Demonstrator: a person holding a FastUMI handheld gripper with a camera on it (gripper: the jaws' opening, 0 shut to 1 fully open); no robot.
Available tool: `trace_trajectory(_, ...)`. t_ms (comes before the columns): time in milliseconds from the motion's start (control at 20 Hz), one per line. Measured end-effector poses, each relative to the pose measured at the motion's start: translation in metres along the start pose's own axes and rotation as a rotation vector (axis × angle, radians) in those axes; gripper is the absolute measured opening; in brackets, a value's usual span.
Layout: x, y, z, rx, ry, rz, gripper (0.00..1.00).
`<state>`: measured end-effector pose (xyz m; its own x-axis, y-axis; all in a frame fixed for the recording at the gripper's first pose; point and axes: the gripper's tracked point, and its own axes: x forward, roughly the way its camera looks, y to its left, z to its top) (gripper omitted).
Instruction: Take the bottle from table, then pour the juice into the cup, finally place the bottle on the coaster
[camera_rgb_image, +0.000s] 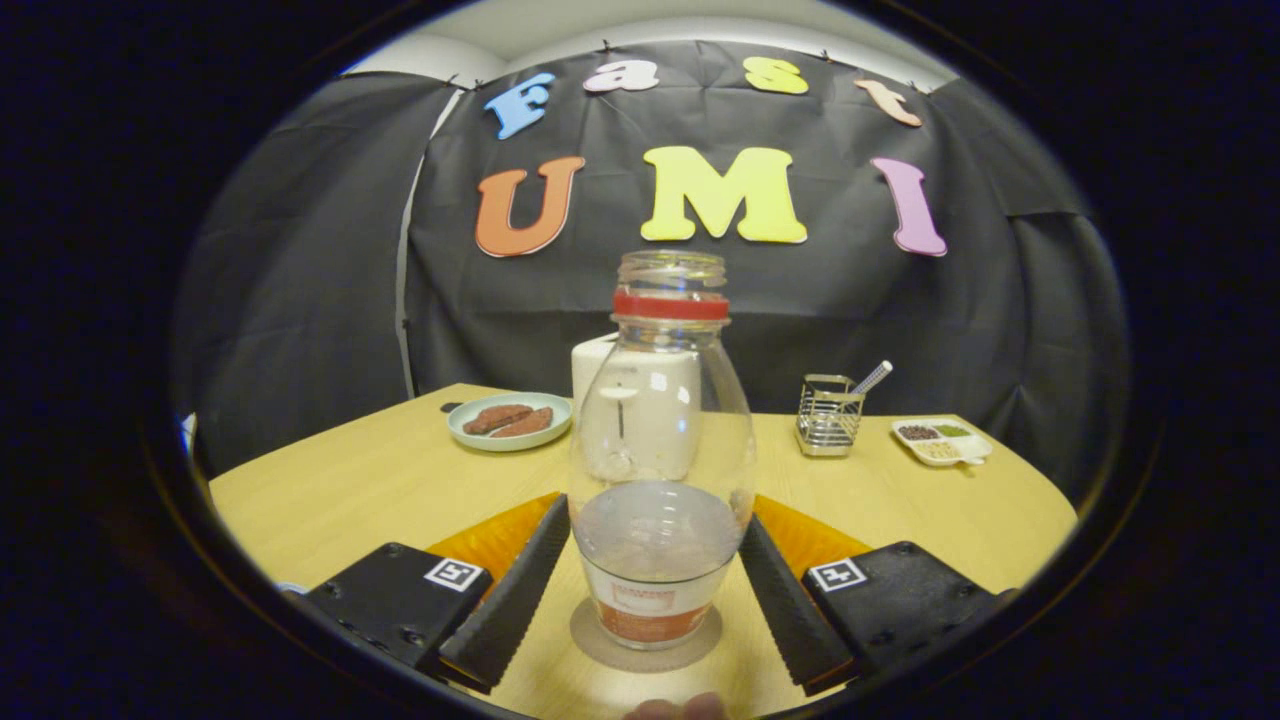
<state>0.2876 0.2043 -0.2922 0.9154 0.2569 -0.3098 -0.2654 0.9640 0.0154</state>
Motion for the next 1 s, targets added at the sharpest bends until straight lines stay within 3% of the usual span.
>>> trace_trajectory(650, -0.04, -0.001, 0.09, 0.019, -0.175, -0.049, 1.0)
trace_trajectory(1000, -0.11, -0.007, 0.146, 0.021, -0.249, -0.118, 1.0)
